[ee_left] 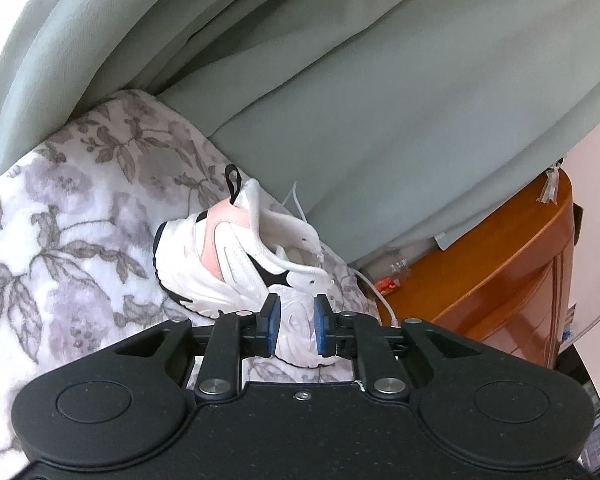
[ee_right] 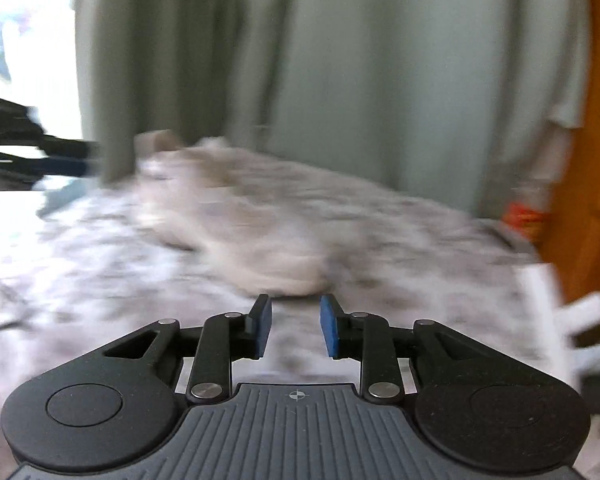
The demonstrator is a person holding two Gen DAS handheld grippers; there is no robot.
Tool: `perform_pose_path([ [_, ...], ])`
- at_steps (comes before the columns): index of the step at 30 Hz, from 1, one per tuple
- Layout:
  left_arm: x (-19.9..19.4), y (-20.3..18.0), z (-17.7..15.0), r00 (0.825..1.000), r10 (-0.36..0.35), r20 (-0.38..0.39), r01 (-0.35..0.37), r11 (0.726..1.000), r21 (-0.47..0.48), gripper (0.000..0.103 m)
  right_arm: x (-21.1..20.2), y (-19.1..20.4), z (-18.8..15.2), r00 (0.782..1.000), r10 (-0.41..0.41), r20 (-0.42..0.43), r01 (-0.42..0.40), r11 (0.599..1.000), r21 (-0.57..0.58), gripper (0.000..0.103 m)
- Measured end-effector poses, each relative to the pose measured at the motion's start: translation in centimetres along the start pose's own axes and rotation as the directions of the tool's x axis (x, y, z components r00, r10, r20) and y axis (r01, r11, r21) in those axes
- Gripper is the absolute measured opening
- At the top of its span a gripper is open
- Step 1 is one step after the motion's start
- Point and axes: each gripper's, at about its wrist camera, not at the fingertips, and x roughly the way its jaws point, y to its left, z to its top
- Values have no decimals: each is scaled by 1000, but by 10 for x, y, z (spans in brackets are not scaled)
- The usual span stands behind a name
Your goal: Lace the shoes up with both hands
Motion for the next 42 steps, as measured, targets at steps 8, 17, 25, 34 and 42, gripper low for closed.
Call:
perform_pose_path([
  [8,-2,1,-5,1000,16,-17,-16,1000,-5,20,22,44,-7,986,139,-96,-146,986,-78,24],
  [17,-2,15,-19,995,61,-76,-63,998,-30,26,21,45,-10,975,194,-113,-200,979,-46,25],
  [25,21,12,-39,982,39,-185,-48,998,-45,28,38,61,-6,960,239,-148,-249,967,-54,25],
  [34,46,16,-59,957,9,-291,-42,993,-107,37,31,64,-5,958,260,-119,-269,961,-70,4],
  [42,64,21,-60,965,-10,-263,-39,983,-182,33,19,62,-4,961,267,-72,-273,958,-86,4],
])
